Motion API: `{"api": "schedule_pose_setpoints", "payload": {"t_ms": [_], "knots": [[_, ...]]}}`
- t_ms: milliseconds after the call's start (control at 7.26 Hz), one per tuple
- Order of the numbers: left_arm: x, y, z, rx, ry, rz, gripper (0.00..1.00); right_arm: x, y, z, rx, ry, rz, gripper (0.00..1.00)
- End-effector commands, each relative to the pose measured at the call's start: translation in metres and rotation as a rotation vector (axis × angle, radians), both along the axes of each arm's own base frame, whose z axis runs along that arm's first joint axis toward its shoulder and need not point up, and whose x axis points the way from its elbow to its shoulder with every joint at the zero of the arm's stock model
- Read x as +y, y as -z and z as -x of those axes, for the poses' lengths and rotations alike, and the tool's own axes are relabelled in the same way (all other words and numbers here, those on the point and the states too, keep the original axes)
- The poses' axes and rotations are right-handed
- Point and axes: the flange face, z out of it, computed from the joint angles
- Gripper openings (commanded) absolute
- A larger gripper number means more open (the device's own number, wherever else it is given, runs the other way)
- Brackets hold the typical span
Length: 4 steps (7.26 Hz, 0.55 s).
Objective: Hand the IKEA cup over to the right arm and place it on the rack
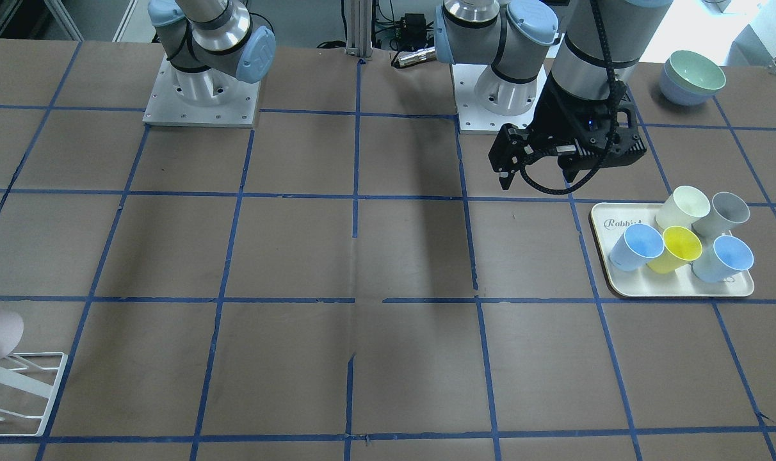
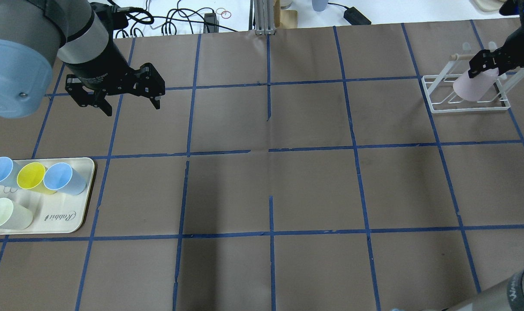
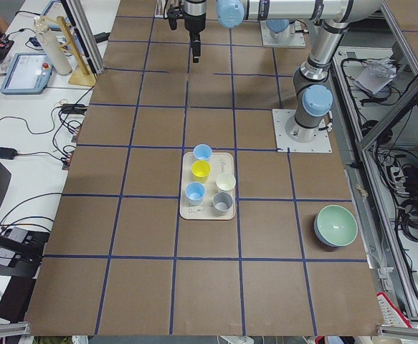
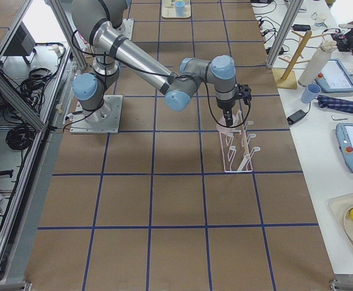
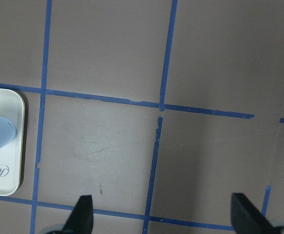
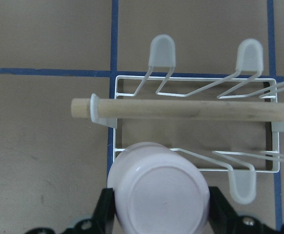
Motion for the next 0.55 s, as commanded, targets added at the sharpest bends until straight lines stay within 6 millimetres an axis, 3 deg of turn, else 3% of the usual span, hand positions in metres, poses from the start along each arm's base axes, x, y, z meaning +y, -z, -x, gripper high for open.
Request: {"api": "schedule_pose_setpoints", "payload": {"t_ms": [0, 275, 413], "knots": [[0.0005, 0.0006, 0.0, 0.0, 0.003, -0.001, 1.0, -0.0024, 0.0109, 0.0011, -0.01, 0.001, -0.015, 0.0], [0.0003, -0.0002, 0.0001, 0.001, 0.005, 0.0, 1.0, -0.0029, 0.0128, 0.0013, -0.012, -0.001, -0.017, 0.01], [0.0003, -0.0002, 0.0001, 0.001, 0.005, 0.0, 1.0, -0.0028, 0.0145, 0.0012, -0.014, -0.001, -0.02, 0.17]]}}
